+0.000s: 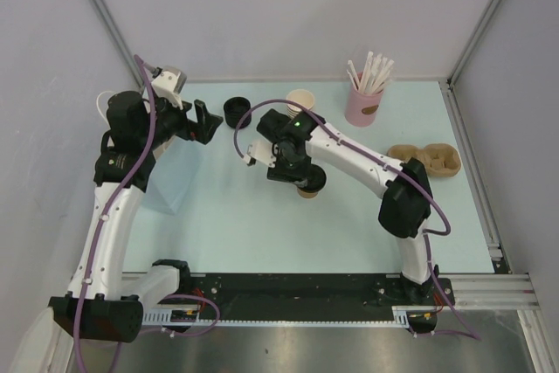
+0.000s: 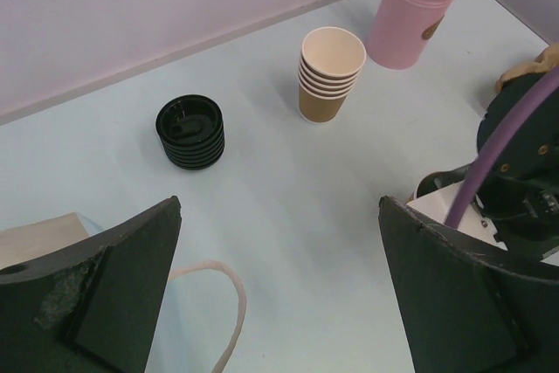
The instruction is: Pack the takeout coffee
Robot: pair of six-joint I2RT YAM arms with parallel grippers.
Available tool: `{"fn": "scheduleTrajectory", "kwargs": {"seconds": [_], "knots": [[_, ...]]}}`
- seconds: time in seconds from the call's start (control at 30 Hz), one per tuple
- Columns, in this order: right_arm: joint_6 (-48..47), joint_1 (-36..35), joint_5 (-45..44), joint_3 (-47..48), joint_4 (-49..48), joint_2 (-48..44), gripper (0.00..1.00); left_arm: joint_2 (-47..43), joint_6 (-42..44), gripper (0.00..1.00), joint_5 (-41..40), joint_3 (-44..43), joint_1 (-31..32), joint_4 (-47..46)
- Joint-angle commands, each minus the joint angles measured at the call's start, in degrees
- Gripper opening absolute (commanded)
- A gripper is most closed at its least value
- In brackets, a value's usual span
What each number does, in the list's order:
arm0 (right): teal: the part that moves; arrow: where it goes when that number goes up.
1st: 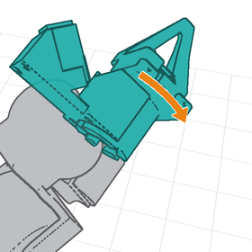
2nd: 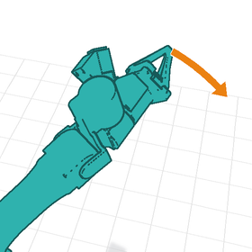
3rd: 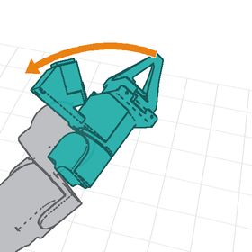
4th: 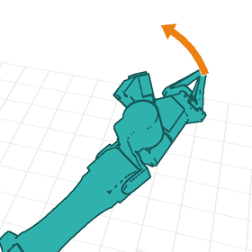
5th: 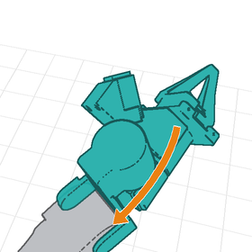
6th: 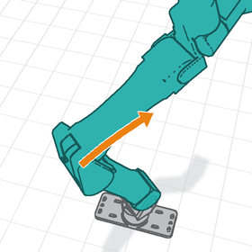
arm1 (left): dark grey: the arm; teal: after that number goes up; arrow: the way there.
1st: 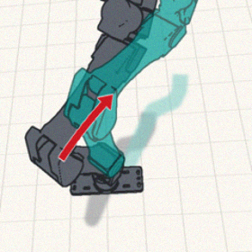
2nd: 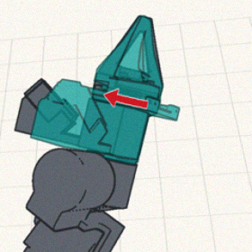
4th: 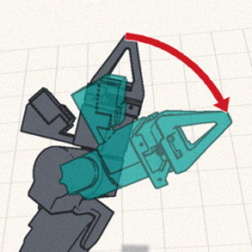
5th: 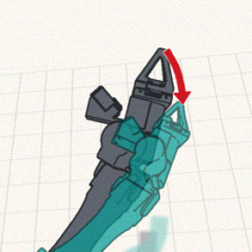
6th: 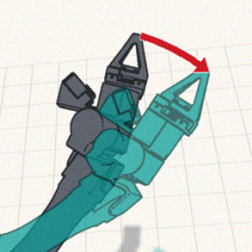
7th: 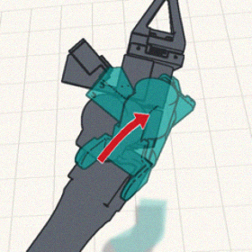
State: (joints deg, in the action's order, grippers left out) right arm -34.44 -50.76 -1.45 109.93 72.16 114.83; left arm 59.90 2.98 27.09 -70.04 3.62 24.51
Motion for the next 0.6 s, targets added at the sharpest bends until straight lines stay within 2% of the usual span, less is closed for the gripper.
{"fn": "scheduleTrajectory", "kwargs": {"seconds": [0.0, 0.03, 0.2, 0.27, 0.4, 0.5, 0.57], "knots": [[-0.1, 0.3, 0.2, 5.7, -1.2, -6.2, 0.58, -0.6, -0.3, 1.0, 0.4, 0.2, -0.4, -2.1], [0.0, 0.7, 0.0, 5.6, -1.6, -7.0, 0.62, -0.6, -0.3, 1.0, 0.5, 0.1, -0.4, -2.2], [0.8, 4.1, 2.6, 1.4, -3.6, -13.1, 0.67, -0.8, 0.1, 1.0, 1.4, 0.6, -0.4, -2.0], [2.1, 6.9, 4.5, -1.0, -6.1, -16.2, 0.67, -0.8, 0.3, 1.0, 2.4, 0.7, -0.4, -1.8], [6.5, 14.2, 10.4, -8.1, -13.0, -21.5, 0.75, -0.5, 0.8, 1.0, 6.0, 0.3, -0.2, -0.8], [11.0, 21.1, 15.3, -13.1, -18.4, -23.9, 0.82, 1.1, 2.7, 1.0, 5.3, -1.1, 2.9, 1.8], [12.9, 24.9, 22.0, -15.3, -19.8, -24.1, 0.83, 3.1, 5.5, 0.99, 1.4, -1.9, 8.1, 3.5]]}}
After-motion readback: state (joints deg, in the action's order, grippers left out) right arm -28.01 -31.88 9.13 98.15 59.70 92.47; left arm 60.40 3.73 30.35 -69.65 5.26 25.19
